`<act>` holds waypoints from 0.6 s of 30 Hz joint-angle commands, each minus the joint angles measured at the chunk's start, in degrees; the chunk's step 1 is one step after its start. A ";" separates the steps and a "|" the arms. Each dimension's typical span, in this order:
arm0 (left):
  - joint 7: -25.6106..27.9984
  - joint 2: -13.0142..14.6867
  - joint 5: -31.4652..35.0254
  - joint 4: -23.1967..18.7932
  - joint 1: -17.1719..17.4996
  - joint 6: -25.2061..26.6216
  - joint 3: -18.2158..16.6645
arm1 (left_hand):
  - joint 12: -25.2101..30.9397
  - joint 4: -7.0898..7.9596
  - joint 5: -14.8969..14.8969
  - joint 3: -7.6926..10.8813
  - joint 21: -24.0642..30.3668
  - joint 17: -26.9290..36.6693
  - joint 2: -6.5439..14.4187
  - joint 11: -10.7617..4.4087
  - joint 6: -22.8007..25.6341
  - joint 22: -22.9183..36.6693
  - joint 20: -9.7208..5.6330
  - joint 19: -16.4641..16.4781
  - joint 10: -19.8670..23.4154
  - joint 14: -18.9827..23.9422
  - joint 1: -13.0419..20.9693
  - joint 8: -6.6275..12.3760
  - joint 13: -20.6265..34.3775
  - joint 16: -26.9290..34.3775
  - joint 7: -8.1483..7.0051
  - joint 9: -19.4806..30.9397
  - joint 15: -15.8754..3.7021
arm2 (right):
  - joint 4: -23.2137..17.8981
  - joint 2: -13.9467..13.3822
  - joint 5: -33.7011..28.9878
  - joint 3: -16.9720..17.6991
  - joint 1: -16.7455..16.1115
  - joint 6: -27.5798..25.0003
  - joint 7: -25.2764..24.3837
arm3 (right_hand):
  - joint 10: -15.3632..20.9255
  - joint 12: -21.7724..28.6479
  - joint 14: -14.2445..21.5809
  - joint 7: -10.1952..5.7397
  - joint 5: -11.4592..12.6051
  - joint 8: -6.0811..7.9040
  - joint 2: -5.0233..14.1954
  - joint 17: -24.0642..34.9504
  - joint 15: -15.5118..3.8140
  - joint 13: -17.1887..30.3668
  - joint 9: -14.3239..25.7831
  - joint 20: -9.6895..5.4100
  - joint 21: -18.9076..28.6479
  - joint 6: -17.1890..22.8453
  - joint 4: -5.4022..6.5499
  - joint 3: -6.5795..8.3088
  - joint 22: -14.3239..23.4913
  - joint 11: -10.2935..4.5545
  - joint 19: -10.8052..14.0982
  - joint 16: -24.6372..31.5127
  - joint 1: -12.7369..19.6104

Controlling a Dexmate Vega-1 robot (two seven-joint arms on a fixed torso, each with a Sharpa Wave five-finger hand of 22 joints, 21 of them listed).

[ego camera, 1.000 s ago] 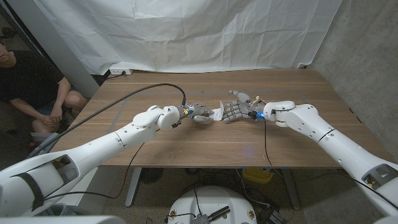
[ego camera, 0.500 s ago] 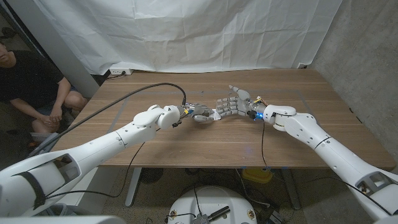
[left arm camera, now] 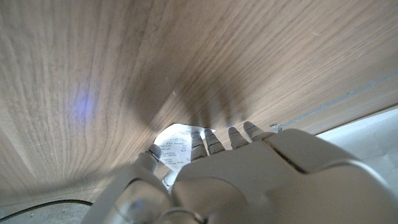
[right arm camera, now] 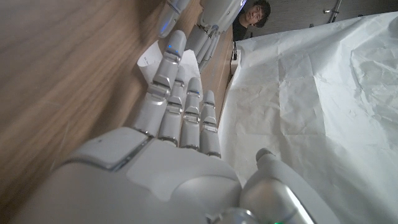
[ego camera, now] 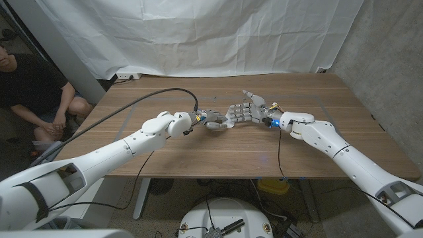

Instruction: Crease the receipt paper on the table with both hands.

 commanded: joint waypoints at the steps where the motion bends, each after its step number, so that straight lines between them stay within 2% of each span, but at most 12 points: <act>1: 0.57 0.04 -0.14 -0.06 0.05 -0.20 -0.32 | 0.12 0.02 0.31 -0.07 -0.33 0.30 3.94 -0.25 -0.49 0.20 -0.17 -0.48 -0.41 -0.55 0.39 0.16 0.11 -0.06 -0.17 0.40 -4.84 | -0.74 -1.41 -3.29 -3.94 3.87 -6.40 0.45 | -3.91 0.16 -4.92 2.95 0.62 -0.15 -0.53 -0.06 0.01 0.15 0.09 0.06 -0.44 -2.76 0.20 -0.79 0.10 0.04 -4.69 -0.20 -0.21; 4: 0.40 0.19 -0.21 -0.24 0.20 -0.03 -0.37 | 0.13 0.02 0.32 -0.09 -0.33 0.29 3.96 -0.36 -0.53 0.21 -0.17 -0.48 -0.49 -0.58 0.40 0.20 0.11 -0.05 -0.17 0.40 -4.86 | -0.71 -1.43 -4.26 -4.85 4.62 -7.18 0.53 | -5.16 0.08 -6.29 2.90 0.71 -0.16 -0.43 -0.05 0.00 0.15 0.09 0.21 -0.39 -3.46 0.26 -0.90 0.12 0.04 -5.81 -0.19 -0.26; 10: 0.49 0.36 -0.22 -0.31 0.31 -0.15 -0.38 | 0.19 0.00 0.34 -0.14 -0.32 0.29 3.99 -0.30 -0.63 0.21 -0.19 -0.51 -0.56 -0.59 0.42 0.27 0.11 -0.02 -0.26 0.40 -4.85 | -2.64 -1.34 -6.29 -4.59 3.60 -5.95 -3.30 | -6.36 0.06 -7.48 2.78 0.80 -0.27 -0.05 0.01 -0.09 0.18 0.07 -0.22 0.02 -4.53 0.36 -0.85 0.23 0.04 -5.71 -0.11 -0.24; 18: 0.76 0.32 -0.28 -0.03 0.18 -0.59 -0.34 | 0.27 -0.01 0.36 -0.20 -0.31 0.29 4.03 -0.32 -0.73 0.22 -0.19 -0.52 -0.63 -0.61 0.44 0.35 0.11 0.01 -0.37 0.40 -4.86 | -2.62 -1.28 -6.70 -5.17 4.20 -6.49 -2.96 | -7.56 0.07 -8.54 2.75 0.85 -0.36 0.30 0.04 -0.13 0.21 0.06 -0.76 0.18 -5.69 0.36 -0.72 0.29 0.03 -6.00 -0.02 -0.07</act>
